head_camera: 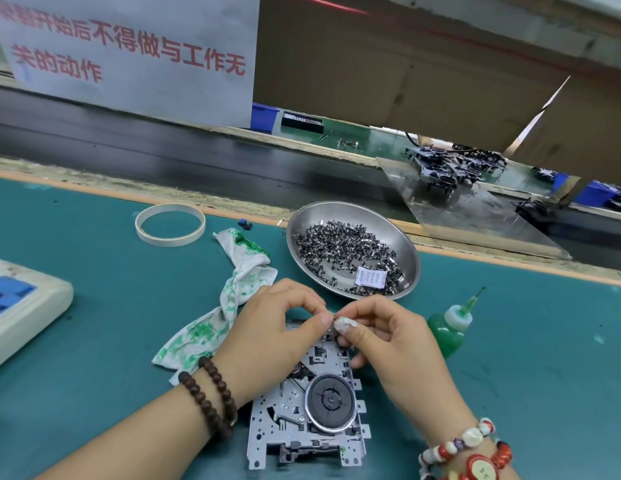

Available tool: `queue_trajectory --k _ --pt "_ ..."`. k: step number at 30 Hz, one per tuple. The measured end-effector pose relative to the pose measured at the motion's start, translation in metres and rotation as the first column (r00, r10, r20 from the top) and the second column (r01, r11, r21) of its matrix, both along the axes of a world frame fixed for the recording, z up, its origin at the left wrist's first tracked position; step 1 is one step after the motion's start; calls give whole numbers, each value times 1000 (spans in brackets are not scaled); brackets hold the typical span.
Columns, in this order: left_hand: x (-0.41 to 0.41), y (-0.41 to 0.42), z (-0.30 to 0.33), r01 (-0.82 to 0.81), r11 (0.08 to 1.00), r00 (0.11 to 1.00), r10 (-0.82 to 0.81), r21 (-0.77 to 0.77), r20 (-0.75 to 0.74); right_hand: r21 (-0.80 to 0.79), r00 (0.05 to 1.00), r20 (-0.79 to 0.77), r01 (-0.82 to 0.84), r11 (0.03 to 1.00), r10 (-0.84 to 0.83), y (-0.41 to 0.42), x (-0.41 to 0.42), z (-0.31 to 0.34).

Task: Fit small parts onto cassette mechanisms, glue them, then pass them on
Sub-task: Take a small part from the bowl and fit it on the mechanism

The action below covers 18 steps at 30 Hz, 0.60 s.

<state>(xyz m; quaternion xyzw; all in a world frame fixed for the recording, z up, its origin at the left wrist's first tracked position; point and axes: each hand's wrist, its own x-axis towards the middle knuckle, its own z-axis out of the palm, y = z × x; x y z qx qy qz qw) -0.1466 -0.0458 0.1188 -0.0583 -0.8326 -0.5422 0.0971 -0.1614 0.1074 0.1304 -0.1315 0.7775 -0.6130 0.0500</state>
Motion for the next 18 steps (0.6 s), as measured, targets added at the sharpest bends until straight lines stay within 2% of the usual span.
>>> queue_trajectory --k 5,11,18 --pt "1 -1 -1 9 997 1000 -10 -74 -15 35 1000 21 16 999 -17 4 0 0" --pt "1 -1 -3 15 988 1000 -19 -156 -23 40 992 122 37 998 -42 7 1 -2" --pt "1 -1 -3 29 981 999 -35 -191 -28 71 995 97 20 997 -26 6 2 -3"
